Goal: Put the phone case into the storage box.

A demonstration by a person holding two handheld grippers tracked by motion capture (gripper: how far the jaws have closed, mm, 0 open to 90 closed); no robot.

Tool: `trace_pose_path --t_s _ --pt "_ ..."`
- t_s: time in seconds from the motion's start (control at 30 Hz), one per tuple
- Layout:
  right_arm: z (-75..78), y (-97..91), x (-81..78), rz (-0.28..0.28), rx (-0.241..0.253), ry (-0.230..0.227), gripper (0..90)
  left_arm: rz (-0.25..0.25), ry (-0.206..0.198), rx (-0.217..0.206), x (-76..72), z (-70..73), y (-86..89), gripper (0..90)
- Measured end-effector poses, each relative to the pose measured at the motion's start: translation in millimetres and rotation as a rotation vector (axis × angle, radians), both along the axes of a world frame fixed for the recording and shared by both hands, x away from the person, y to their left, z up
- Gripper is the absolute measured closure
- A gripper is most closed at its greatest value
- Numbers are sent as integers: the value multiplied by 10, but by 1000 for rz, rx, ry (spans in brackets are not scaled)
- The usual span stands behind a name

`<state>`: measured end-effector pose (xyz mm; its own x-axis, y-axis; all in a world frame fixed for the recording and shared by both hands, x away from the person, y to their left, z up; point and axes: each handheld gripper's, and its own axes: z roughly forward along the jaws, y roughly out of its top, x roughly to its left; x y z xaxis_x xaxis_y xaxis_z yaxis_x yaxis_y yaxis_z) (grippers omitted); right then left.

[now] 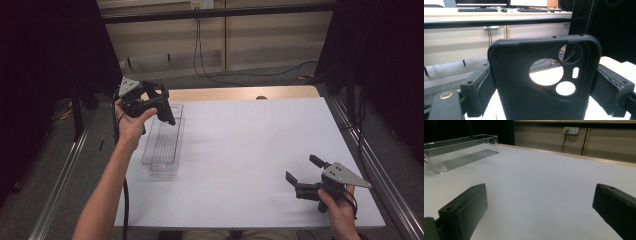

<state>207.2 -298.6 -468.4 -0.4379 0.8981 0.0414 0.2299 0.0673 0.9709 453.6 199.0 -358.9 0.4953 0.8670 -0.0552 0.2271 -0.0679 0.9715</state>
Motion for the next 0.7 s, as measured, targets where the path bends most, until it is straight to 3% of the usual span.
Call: trace_pose_path --t_s 0.4,0.57,0.7 --pt "-7 2 1 8 3 3 0 41 25 22 189 -104 -25 136" --pt "-9 3 2 12 -3 3 0 59 27 5 230 -136 -21 136" --pt "-12 2 4 9 5 7 0 45 16 -2 264 -168 -38 136"
